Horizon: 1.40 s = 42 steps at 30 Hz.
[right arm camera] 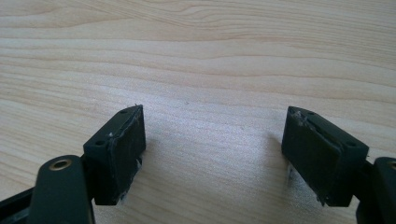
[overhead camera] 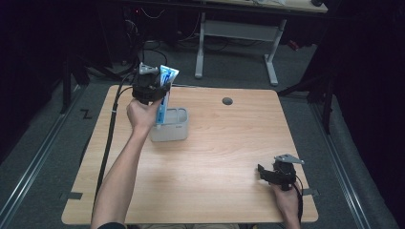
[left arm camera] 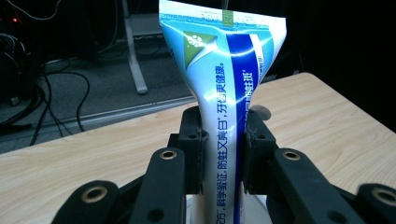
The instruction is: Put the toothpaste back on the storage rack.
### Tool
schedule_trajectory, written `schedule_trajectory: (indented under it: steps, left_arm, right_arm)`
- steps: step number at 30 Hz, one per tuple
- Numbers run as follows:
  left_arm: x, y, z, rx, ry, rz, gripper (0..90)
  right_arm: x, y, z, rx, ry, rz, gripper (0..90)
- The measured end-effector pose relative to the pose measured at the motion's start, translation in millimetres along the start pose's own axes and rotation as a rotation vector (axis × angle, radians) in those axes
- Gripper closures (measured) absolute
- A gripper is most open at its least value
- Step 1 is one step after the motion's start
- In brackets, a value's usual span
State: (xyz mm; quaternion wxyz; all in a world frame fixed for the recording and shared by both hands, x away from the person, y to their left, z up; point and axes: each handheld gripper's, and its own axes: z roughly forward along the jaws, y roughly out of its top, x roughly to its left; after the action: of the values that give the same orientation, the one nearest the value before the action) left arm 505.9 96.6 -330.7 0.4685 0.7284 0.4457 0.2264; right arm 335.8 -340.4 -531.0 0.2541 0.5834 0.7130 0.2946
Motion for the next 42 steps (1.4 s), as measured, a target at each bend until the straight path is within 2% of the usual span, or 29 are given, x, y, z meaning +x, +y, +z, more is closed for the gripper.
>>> schedule_trajectory:
  steps: [5, 12, 18, 21, 26, 30, 35, 39, 42]
  left_arm:
    - [-1.4, 6.3, 5.1, -0.032, 0.007, -0.01, 74.1]
    - [-0.9, 9.9, 14.5, -0.051, 0.049, -0.013, 74.2]
    - [-2.7, 6.6, 20.8, -0.068, 0.085, 0.01, 73.7]
    - [-1.4, 4.6, 24.3, -0.062, 0.075, -0.002, 73.5]
    - [-1.1, -2.2, 30.0, -0.043, 0.075, 0.01, 73.3]
    - [-3.3, -5.5, 33.3, -0.006, 0.089, 0.054, 73.2]
    - [-8.3, -7.4, 37.8, 0.008, 0.075, 0.06, 72.8]
    - [-7.8, -10.1, 41.5, 0.027, 0.09, 0.067, 72.8]
    - [-7.4, -13.4, 41.4, 0.032, 0.084, 0.06, 72.8]
  right_arm:
    - [0.3, -0.1, -0.1, 0.001, 0.0, -0.003, 21.7]
    - [0.3, -0.1, -0.1, 0.001, 0.001, -0.003, 21.7]
    - [0.1, -0.2, -0.1, -0.002, 0.002, -0.004, 21.7]
    - [0.1, -0.3, -0.1, -0.001, 0.001, -0.004, 21.7]
    - [0.0, -0.3, -0.2, -0.001, 0.001, -0.004, 21.6]
    - [0.0, -0.4, -0.4, 0.0, 0.001, -0.002, 21.7]
    - [0.4, -1.1, -1.0, 0.0, -0.004, 0.001, 21.6]
    - [0.4, -1.0, -1.1, 0.001, -0.004, 0.001, 21.6]
    - [0.2, -1.0, -1.1, 0.001, -0.003, 0.0, 21.6]
